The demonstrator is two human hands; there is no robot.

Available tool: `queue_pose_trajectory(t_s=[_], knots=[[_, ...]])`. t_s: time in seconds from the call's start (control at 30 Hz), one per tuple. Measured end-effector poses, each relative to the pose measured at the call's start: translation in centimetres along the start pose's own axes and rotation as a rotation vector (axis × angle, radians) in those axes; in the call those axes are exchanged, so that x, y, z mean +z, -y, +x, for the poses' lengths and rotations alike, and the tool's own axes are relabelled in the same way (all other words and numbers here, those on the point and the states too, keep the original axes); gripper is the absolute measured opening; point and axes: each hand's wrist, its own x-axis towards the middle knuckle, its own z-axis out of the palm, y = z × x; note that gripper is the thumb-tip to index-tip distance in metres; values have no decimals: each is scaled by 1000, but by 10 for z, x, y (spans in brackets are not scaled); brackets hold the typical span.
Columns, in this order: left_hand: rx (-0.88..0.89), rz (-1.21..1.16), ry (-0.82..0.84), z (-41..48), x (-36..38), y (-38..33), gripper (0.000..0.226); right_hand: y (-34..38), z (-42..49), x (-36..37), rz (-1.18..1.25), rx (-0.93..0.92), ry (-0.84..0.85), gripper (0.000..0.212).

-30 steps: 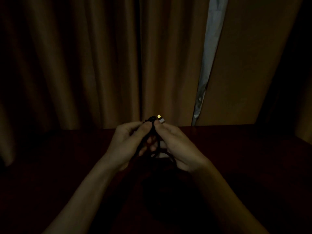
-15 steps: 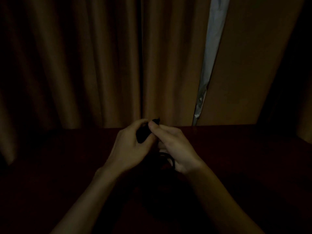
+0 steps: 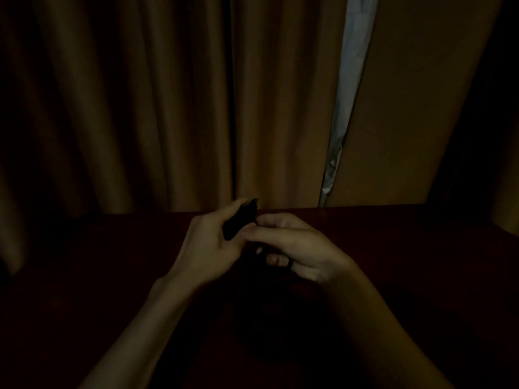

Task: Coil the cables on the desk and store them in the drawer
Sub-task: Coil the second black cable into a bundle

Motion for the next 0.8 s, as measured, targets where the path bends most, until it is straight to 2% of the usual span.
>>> queue_pose_trajectory(t_s=[0.13,0.17,0.23,0.3,0.43,0.53,0.63,0.73,0.8], knots=[[-159,-213,105,3,-3,2,43,-2,2,-4,-12,-53,-105,61],[-181,-287,136,4,-3,0,38,-2,2,-4,25,-64,-106,57],[-121,-341,131,4,-2,-7,35,-1,1,-3,143,-71,-104,35],[-71,-338,59,3,2,-9,37,1,-1,-1,221,-84,-119,25],[-37,-153,-149,0,13,-9,42,1,1,5,302,-147,-143,33],[-24,-122,-280,-1,15,-14,34,-2,1,14,304,-198,-183,27],[-112,-222,-105,1,7,-11,32,-1,-1,13,141,-250,-166,29],[-297,-536,157,1,-3,-11,47,3,-6,11,74,-242,-55,34],[-271,-556,242,0,-3,-12,40,5,-7,9,48,-250,-5,33]])
